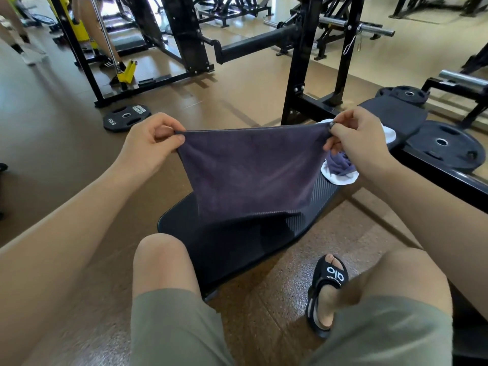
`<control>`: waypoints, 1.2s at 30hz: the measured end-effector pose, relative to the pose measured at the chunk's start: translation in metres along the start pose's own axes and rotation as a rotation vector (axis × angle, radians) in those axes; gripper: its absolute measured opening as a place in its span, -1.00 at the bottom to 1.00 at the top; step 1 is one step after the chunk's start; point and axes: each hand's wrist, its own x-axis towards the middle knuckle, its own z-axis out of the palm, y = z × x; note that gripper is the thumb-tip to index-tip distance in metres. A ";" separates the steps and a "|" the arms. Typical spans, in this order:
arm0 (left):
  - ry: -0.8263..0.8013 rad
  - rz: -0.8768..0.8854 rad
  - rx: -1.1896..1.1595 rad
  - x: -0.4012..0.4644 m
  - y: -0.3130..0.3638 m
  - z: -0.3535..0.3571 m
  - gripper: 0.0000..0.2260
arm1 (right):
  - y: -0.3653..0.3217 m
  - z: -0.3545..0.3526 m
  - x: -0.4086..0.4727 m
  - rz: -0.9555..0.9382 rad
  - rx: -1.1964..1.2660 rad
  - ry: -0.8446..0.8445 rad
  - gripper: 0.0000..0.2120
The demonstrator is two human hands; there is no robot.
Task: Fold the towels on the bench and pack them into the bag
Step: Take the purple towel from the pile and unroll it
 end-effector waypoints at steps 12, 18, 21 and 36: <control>0.123 -0.010 0.138 0.004 -0.004 -0.003 -0.94 | -0.002 0.002 -0.001 -0.070 -0.089 -0.053 -0.82; 0.126 0.022 0.243 0.007 -0.004 -0.008 -0.89 | -0.007 -0.001 0.000 -0.053 -0.159 -0.137 -0.76; 0.109 0.052 0.278 0.008 -0.004 -0.010 -0.86 | -0.012 -0.001 0.000 -0.051 -0.177 -0.168 -0.79; 0.076 0.256 0.548 0.019 -0.003 -0.015 -0.78 | -0.017 0.001 0.016 -0.063 -0.142 -0.164 -0.90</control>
